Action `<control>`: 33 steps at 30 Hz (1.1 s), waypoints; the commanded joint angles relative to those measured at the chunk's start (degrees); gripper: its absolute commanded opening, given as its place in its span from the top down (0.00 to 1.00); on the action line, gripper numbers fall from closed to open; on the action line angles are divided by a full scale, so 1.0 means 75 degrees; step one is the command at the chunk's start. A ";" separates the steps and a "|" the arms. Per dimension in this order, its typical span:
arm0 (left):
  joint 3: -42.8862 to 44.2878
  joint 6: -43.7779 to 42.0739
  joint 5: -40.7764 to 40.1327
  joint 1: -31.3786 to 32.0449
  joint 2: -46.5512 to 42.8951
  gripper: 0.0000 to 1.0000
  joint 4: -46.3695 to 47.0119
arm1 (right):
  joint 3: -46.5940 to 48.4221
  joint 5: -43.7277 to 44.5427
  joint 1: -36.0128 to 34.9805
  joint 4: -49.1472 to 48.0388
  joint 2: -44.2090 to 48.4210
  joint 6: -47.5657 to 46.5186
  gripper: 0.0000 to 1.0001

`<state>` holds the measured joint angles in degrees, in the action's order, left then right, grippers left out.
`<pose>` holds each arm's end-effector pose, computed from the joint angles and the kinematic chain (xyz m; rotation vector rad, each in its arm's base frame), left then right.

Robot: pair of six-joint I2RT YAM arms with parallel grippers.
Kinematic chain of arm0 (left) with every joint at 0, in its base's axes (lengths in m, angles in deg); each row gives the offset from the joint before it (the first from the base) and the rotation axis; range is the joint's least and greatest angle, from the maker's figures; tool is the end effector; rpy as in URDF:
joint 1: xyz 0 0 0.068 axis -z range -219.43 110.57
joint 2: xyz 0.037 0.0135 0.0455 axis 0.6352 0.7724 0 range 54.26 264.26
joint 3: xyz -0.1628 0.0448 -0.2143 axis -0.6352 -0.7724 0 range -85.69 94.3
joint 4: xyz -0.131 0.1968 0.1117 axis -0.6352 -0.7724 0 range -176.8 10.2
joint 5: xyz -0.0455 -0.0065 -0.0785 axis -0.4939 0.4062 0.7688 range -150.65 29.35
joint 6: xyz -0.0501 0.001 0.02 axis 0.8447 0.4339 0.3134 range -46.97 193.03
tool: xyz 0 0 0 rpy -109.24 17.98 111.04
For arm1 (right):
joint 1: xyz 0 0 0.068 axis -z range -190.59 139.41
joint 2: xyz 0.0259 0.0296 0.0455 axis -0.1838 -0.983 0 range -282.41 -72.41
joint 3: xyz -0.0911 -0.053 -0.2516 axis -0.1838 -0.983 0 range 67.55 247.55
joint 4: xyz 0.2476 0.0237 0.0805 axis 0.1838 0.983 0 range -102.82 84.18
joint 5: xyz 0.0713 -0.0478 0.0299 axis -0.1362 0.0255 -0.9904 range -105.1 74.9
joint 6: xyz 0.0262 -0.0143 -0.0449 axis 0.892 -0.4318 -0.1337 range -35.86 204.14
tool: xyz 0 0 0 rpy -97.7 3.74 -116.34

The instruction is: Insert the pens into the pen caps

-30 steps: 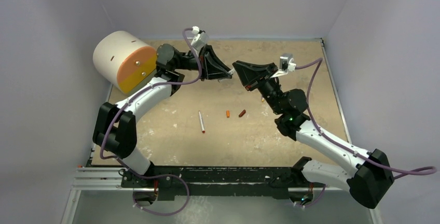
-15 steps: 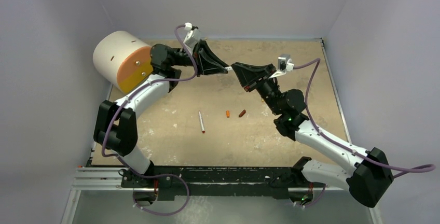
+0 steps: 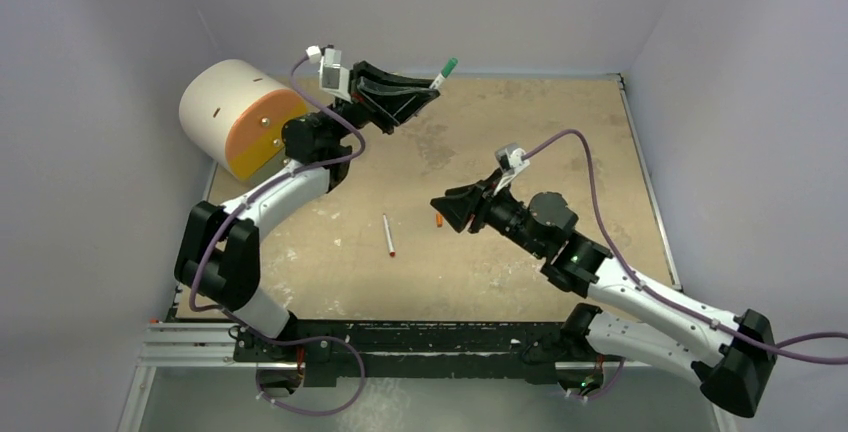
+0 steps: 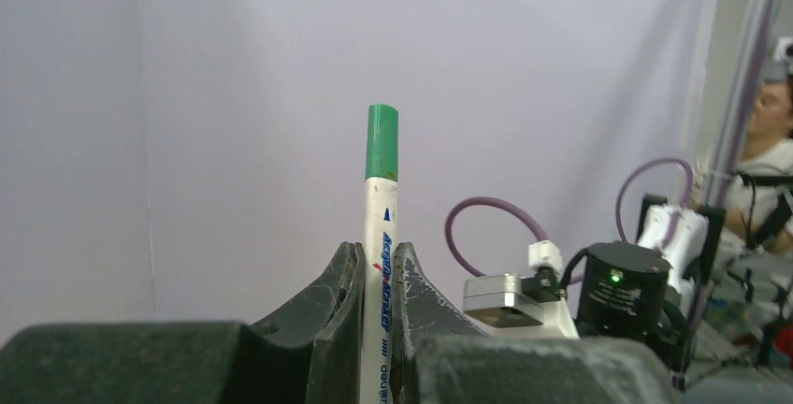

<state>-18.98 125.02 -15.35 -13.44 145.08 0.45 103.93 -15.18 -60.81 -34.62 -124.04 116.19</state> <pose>0.2829 -0.1661 0.4145 0.6876 0.7941 -1.4804 0.1389 0.1669 0.3264 -0.2487 1.5478 1.1572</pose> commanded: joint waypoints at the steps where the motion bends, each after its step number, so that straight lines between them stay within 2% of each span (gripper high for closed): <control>1: -0.0572 0.0379 -0.1952 -0.0020 0.0056 1.00 0.0680 | 0.0530 0.0765 0.0028 0.0671 0.0584 -0.0587 0.50; 5: -0.0977 0.0774 -0.2995 0.0139 0.0341 1.00 0.0894 | 0.0661 0.1051 0.0030 0.0899 0.0480 -0.0801 0.49; 11: -0.1304 0.1143 -0.3421 0.0615 0.0869 1.00 0.1145 | 0.1151 0.1667 0.0204 0.1095 0.0640 -0.1127 0.46; 16: -0.1735 0.1223 -0.3691 0.0834 0.1018 1.00 0.1763 | 0.1668 0.1262 0.0977 0.1218 0.0598 -0.1024 0.39; 20: -0.1907 0.1539 -0.4129 0.1013 0.1146 1.00 0.2294 | 0.1963 0.0766 0.1348 0.1172 0.0150 -0.1024 0.40; 22: -0.1894 0.1593 -0.4198 0.1098 0.1184 1.00 0.2374 | 0.2054 0.0599 0.1345 0.1109 -0.0066 -0.1028 0.44; 28: -0.1830 0.1561 -0.4094 0.1239 0.1214 1.00 0.2355 | 0.2108 0.0245 0.1351 0.0799 -0.0337 -0.0986 0.44; 33: -0.1787 0.1497 -0.3586 0.1288 0.1382 1.00 0.2448 | 0.2273 0.0736 0.1424 0.0678 -0.0170 -0.0847 0.44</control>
<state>-33.14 135.64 -44.77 -4.30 154.59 6.81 117.51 -11.61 -50.67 -25.79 -127.32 109.19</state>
